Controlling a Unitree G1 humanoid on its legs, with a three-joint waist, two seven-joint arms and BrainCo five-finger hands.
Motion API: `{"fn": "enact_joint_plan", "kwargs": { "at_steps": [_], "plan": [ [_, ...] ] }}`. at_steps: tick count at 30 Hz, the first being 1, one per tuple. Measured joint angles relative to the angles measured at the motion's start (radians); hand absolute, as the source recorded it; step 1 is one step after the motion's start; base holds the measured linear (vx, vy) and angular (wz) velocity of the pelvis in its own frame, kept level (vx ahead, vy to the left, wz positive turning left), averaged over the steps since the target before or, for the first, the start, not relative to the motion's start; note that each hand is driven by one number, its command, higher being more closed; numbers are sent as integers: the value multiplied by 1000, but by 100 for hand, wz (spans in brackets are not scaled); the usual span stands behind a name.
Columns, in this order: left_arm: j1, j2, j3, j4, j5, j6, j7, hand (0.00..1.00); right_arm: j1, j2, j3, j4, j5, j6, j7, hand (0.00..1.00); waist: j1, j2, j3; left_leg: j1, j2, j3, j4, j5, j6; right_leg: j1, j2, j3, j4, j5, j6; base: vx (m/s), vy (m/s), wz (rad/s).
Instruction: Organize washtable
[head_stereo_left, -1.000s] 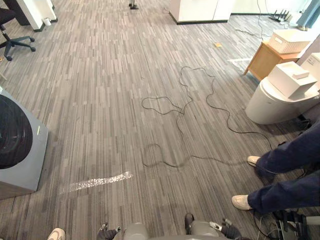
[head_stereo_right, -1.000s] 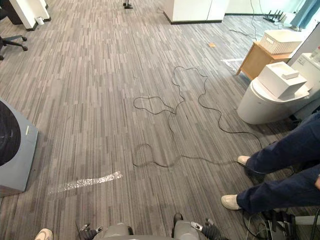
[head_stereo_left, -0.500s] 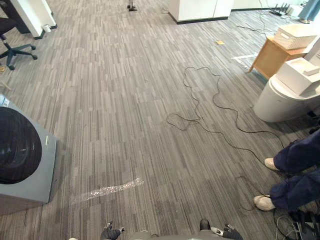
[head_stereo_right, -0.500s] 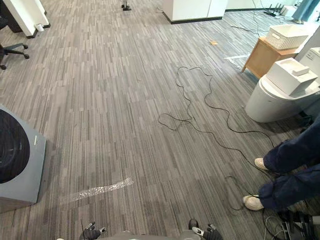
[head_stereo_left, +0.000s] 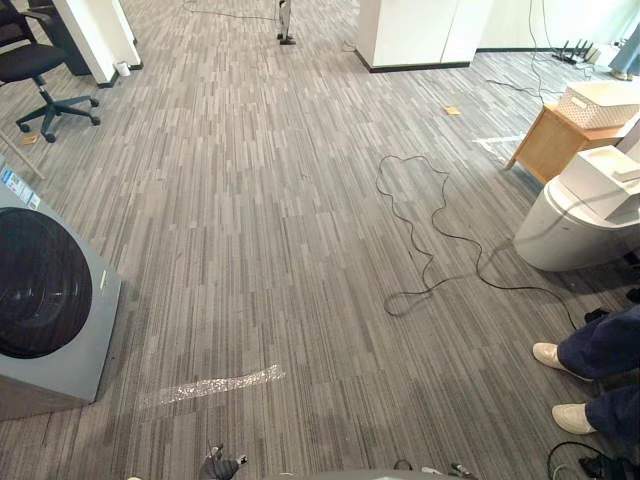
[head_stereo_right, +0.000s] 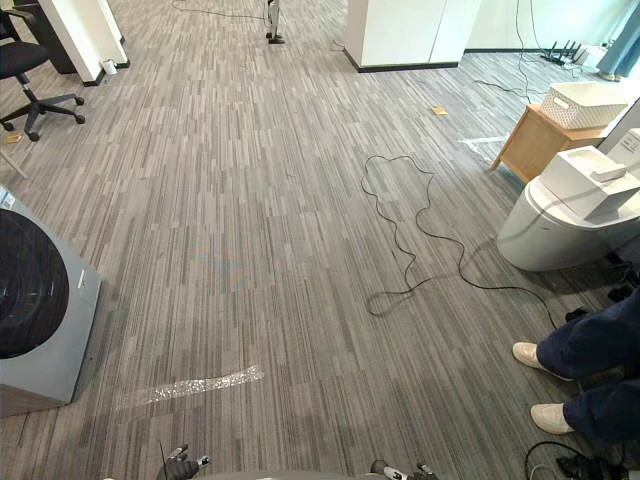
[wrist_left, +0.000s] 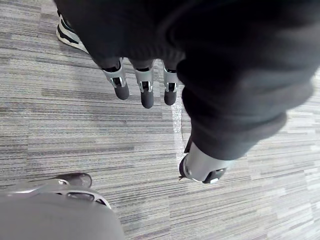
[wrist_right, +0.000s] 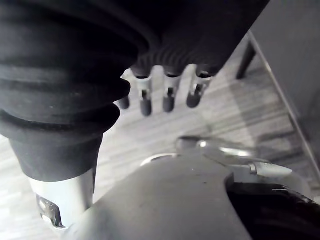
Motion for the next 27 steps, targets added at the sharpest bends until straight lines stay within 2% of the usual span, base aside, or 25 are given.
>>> {"fn": "enact_joint_plan", "kwargs": {
  "at_steps": [4, 9, 12, 19, 20, 27],
  "plan": [
    [1, 2, 2, 1, 0, 0, 1, 0, 4, 8, -13, -1, 1, 1, 1, 0, 1, -9, -3, 26, -3, -4, -51, 37, -2, 11, 3, -4, -3, 1, -1, -126, -50, 3],
    [-2, 8, 3, 17, 0, 1, 0, 0, 11, 11, -13, -3, 6, 3, 2, 0, -2, -17, -3, 65, -15, -23, -165, 123, 0, 8, 6, -26, -14, 1, 0, -145, -76, 8],
    [1, 8, 26, 22, 0, 2, -1, 0, 17, 12, -12, -4, 22, 5, 2, 0, 0, -23, -7, 80, -16, -27, -216, 152, -4, 1, 10, -29, -14, -1, -3, -152, -61, 5],
    [1, 11, 40, 40, 1, 4, -2, 0, 22, 22, -12, -3, 22, 5, 2, 0, 0, -33, -21, 80, -19, -28, -235, 163, -5, -2, 11, -27, -22, 8, 2, -53, -20, 0],
    [1, 15, 71, 69, 1, 5, -2, 0, 41, 24, -11, -2, 22, 5, 3, 0, -4, -20, -47, 93, -32, -45, -231, 161, -3, 26, 7, -42, -46, 17, 4, 0, 0, 0],
    [2, 12, 72, 69, 2, 5, -3, 0, 41, 21, -13, -3, 22, 5, 3, 0, -4, -14, -48, 94, -32, -45, -228, 161, -3, 31, 8, -41, -44, 17, 5, 0, 0, 0]
  ]
}}
